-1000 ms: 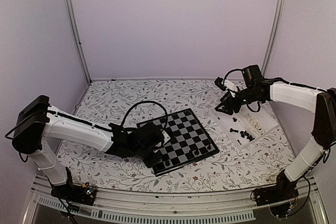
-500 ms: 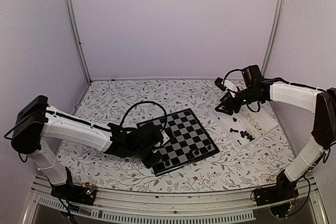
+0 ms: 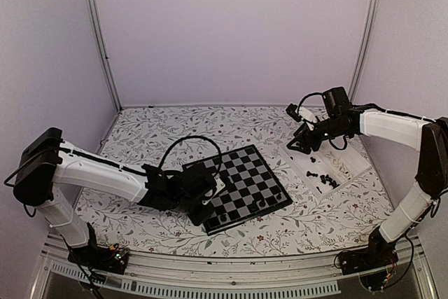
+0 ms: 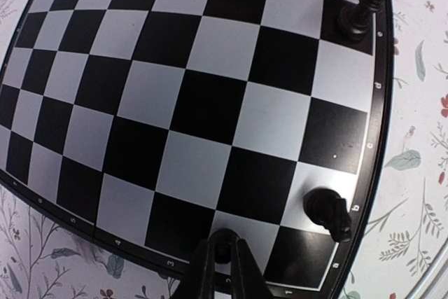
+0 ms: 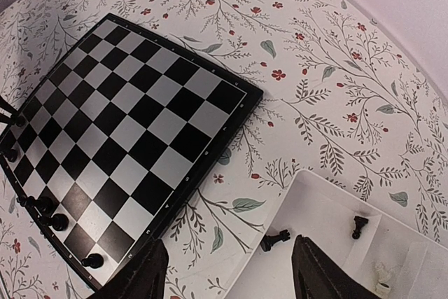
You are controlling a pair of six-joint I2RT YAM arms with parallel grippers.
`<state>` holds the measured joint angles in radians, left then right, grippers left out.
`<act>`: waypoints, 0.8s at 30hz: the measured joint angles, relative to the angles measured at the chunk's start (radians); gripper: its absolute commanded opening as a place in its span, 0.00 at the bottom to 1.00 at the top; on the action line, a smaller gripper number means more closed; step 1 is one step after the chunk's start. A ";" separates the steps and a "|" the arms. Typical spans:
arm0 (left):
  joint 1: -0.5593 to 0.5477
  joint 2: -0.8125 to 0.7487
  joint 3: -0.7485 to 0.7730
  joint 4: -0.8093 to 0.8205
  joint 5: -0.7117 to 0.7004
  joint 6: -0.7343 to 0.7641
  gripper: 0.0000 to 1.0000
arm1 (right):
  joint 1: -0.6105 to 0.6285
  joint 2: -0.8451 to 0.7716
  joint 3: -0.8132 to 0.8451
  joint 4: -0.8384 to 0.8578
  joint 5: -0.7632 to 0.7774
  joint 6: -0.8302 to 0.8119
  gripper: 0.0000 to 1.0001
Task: Set up the chess pieces on the board
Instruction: Place the chess piece on the chessboard, then adjust the chessboard at the center of the board.
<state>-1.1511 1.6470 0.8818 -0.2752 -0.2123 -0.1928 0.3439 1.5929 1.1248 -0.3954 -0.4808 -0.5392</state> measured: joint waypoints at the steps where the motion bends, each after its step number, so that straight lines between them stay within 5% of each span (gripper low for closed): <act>1: 0.000 0.000 0.000 -0.001 0.000 -0.001 0.18 | 0.000 0.000 0.000 0.000 0.000 0.000 0.65; 8: 0.000 -0.002 0.000 -0.025 -0.002 -0.002 0.38 | 0.000 0.000 0.000 0.000 0.000 0.000 0.65; 14: 0.004 -0.064 0.038 -0.084 -0.022 0.011 0.43 | 0.000 0.000 0.016 -0.021 0.002 0.002 0.65; 16: 0.009 -0.098 0.083 -0.109 -0.039 0.025 0.45 | 0.000 0.000 0.035 -0.035 0.019 0.004 0.73; 18: 0.018 -0.126 0.129 -0.120 -0.049 0.039 0.45 | 0.000 -0.005 0.062 -0.048 0.058 0.011 0.96; 24: 0.145 -0.152 0.317 -0.093 -0.043 0.106 0.45 | -0.115 -0.099 0.104 -0.045 -0.010 0.070 0.98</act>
<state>-1.0058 1.4948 1.1992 -0.3687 -0.2558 -0.0868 0.2291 1.4940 1.2285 -0.4408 -0.4911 -0.4690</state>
